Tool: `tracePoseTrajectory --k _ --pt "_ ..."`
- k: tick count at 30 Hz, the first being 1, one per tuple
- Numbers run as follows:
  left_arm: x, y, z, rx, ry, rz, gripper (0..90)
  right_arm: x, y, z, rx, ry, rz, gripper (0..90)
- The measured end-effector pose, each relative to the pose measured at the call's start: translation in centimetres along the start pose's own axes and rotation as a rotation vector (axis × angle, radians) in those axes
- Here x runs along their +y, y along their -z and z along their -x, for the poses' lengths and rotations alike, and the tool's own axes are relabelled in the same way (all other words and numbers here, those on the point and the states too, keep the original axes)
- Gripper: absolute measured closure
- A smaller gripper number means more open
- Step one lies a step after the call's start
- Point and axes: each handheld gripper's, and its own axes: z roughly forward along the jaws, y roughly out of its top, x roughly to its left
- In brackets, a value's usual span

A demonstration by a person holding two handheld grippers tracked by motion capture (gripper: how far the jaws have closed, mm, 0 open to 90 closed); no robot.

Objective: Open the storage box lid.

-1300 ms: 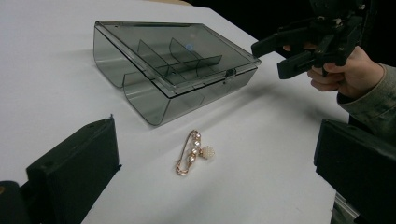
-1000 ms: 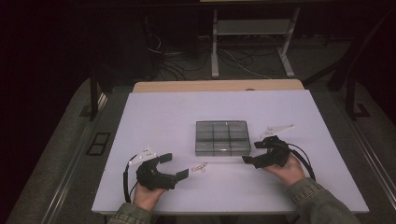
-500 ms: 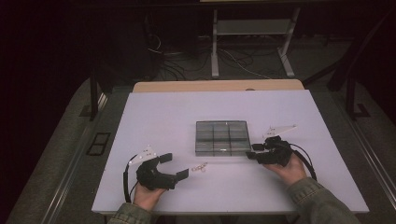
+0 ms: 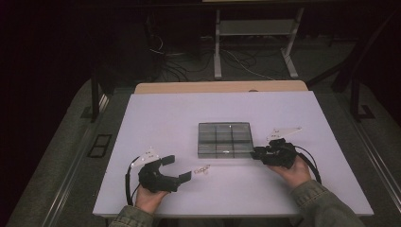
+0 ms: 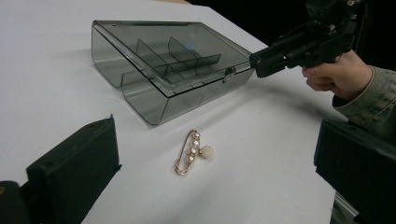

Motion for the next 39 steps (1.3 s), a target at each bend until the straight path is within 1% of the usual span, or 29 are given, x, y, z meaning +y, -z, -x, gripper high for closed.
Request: tracePoseTrajectory --k 2,4,5,10,13,15,20,24,28,32,36,39 --pt "0.0 0.0 0.0 -0.001 0.001 0.000 0.0 0.0 0.1 0.0 0.009 -0.004 0.005 69.9" --pt "0.0 0.0 0.0 -0.002 0.000 -0.001 0.0 0.0 0.1 0.0 0.006 0.006 0.007 70.8" --pt "0.0 -0.1 0.0 -0.002 -0.001 -0.002 0.0 0.0 0.1 0.0 0.006 0.001 0.005 71.7" --pt "0.1 -0.1 0.1 -0.001 -0.005 0.005 0.0 0.1 0.3 0.1 0.022 0.004 0.024 77.5" --pt "0.1 -0.1 0.1 -0.002 -0.003 0.004 0.0 0.3 0.4 0.3 0.031 0.009 0.026 78.1" --pt "0.1 -0.2 0.0 -0.005 -0.005 0.001 0.0 0.4 0.6 0.5 0.056 0.002 0.028 82.3" --pt "0.3 -0.1 0.0 -0.004 0.000 0.009 0.0 0.9 0.8 0.9 0.090 -0.004 0.041 88.7" --pt "0.6 0.0 -0.1 0.002 -0.007 0.010 0.0 1.2 0.9 1.1 0.105 -0.021 0.045 89.3" --pt "1.0 0.0 0.0 0.002 -0.026 0.006 0.0 1.6 1.1 1.1 0.102 -0.025 0.037 89.4" --pt "1.8 -0.2 0.0 -0.005 -0.044 0.004 0.0 2.4 1.3 1.2 0.108 -0.035 0.045 89.5" --pt "2.7 -0.5 -0.2 -0.005 -0.068 -0.011 0.0 3.2 1.5 1.3 0.111 -0.035 0.044 89.5" --pt "3.3 -0.6 -0.3 -0.005 -0.068 -0.003 0.0 3.8 1.6 1.5 0.117 -0.034 0.047 89.5"
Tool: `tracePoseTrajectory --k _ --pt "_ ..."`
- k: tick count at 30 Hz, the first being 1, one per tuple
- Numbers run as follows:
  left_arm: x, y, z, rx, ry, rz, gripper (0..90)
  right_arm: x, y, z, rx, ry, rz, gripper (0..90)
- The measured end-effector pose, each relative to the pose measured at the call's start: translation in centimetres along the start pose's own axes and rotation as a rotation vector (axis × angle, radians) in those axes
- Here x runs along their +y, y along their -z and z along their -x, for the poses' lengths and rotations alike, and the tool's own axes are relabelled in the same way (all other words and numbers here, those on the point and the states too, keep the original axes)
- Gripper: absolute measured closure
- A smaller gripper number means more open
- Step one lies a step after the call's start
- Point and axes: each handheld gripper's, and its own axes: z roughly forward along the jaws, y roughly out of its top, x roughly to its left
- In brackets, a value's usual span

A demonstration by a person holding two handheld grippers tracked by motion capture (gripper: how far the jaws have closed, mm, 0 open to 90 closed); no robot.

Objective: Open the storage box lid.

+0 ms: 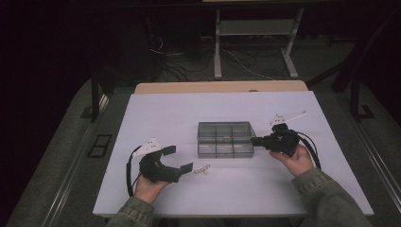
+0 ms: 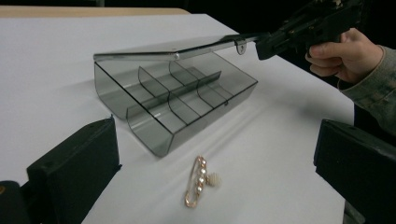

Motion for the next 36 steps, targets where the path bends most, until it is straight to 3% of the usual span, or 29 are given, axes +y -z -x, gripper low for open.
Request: tracePoseTrajectory --k 9,14,36 --pt "1.5 -0.6 -0.6 -0.003 -0.028 -0.005 0.0 1.2 0.1 0.2 0.005 -0.003 0.002 89.5" --pt "2.2 -1.0 -1.2 0.017 -0.023 -0.008 0.0 1.6 0.1 0.4 0.007 0.000 0.003 89.4" --pt "4.5 -2.9 -2.9 0.011 -0.022 0.011 1.5 3.1 0.1 1.4 0.004 -0.001 0.015 89.4"
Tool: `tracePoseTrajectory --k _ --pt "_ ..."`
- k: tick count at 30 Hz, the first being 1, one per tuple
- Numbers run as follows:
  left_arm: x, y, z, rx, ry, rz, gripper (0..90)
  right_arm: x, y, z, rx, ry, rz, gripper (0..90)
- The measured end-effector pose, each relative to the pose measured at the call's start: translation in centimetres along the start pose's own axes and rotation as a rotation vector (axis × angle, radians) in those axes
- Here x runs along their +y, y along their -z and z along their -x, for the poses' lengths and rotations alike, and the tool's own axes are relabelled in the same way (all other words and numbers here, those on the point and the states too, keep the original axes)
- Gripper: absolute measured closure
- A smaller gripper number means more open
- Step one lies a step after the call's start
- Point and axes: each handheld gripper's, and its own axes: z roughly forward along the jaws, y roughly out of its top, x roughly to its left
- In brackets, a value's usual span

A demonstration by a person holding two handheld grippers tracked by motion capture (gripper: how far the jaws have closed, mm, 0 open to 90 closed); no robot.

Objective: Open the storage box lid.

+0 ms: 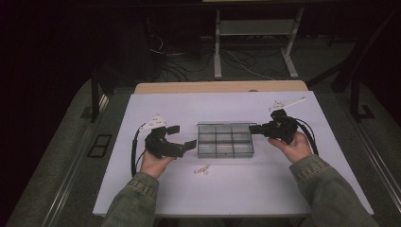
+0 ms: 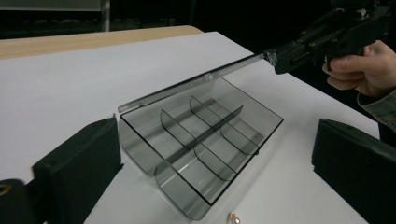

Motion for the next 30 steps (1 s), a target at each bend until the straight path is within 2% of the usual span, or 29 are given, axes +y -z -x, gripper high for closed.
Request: tracePoseTrajectory --k 7,16,25,30 --pt "0.9 -0.7 -0.5 -0.007 -0.003 -0.004 5.9 0.5 -0.1 0.3 -0.002 -0.002 0.000 89.4" --pt "1.9 -1.8 -1.3 -0.013 0.017 0.003 11.5 1.3 -0.1 0.9 -0.005 -0.011 0.005 89.4" --pt "2.8 -2.8 -2.4 -0.010 0.028 0.034 27.7 2.0 -0.3 1.5 -0.010 -0.020 0.006 89.4" --pt "3.1 -3.5 -3.2 -0.012 0.022 0.015 35.9 2.2 -0.4 1.9 -0.014 -0.025 0.003 89.4"
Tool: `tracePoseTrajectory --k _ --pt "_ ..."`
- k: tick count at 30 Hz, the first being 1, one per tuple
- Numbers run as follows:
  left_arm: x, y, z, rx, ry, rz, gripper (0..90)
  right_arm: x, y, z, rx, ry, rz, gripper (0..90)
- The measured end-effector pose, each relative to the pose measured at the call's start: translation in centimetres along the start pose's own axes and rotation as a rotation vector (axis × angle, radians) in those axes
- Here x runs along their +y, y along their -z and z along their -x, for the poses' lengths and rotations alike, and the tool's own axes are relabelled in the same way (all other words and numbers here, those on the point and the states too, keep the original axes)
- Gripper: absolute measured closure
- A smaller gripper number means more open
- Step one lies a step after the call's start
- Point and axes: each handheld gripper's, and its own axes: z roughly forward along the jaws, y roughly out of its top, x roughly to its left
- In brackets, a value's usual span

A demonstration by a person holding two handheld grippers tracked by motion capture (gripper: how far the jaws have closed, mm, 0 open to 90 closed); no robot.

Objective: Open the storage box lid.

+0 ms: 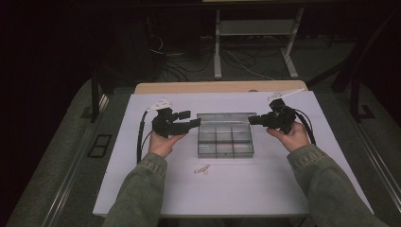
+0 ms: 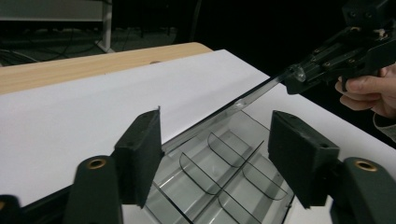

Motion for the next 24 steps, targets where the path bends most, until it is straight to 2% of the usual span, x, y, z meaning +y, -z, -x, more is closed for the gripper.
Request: tracePoseTrajectory --k 4,14,20,24 --pt "-0.1 -0.7 -0.7 -0.003 0.002 -0.007 39.6 0.3 -0.1 0.2 -0.006 -0.004 0.003 89.4" --pt "0.1 -1.8 -2.1 -0.033 0.016 0.039 47.6 0.8 -0.3 0.9 -0.005 -0.014 0.013 89.4" --pt "0.7 -2.1 -2.4 -0.060 0.021 0.054 51.0 0.7 -0.6 1.3 -0.013 -0.020 0.009 89.4" --pt "1.0 -2.2 -2.3 -0.070 0.011 0.076 54.8 0.9 -0.5 1.5 -0.009 -0.032 0.013 89.4"
